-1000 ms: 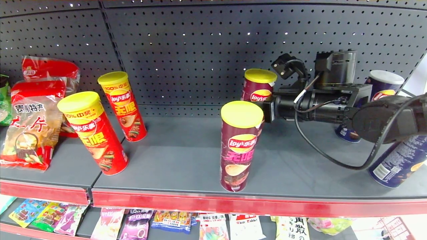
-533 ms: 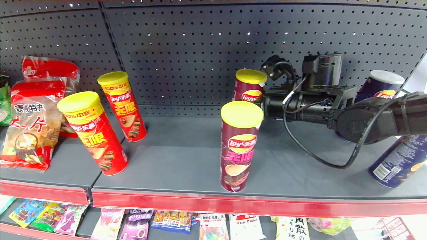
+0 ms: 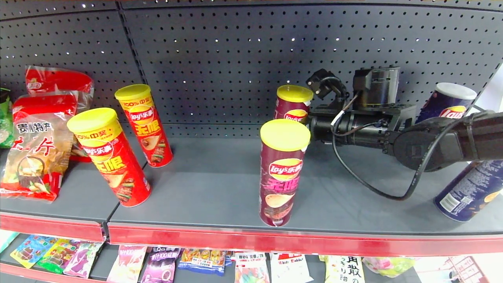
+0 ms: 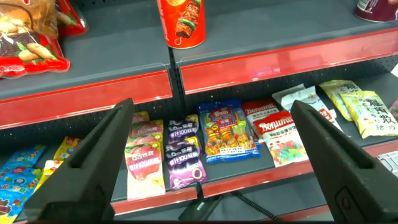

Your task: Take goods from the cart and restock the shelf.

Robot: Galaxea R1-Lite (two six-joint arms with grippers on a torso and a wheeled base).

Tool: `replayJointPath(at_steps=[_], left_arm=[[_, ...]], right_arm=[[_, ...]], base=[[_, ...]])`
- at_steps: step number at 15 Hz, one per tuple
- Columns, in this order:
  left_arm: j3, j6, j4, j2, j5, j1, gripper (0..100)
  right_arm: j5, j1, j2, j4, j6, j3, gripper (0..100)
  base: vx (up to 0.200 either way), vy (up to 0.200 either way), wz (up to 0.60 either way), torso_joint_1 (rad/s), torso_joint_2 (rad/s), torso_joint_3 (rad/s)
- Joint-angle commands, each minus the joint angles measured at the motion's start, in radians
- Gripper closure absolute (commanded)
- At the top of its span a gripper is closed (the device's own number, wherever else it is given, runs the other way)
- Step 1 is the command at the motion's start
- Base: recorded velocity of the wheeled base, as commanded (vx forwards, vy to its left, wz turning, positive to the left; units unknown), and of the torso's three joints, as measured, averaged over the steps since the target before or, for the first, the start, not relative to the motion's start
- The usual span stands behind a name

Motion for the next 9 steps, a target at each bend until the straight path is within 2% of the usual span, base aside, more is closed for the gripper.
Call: replayJointPath(at_steps=[1,9], left_arm=[[0.000,0.000,0.000,0.001,0.001,0.000,0],[0.000,0.000,0.000,0.001,0.001,0.000,0]], right_arm=[[0.001,0.001,-0.001,-0.001,0.000,0.000,100],[0.001,0.009,-0.001,-0.002,0.001,0.010,100]], base=[[0.000,0.000,0.00,0.000,0.00,0.000],[0.000,0.000,0.00,0.000,0.00,0.000]])
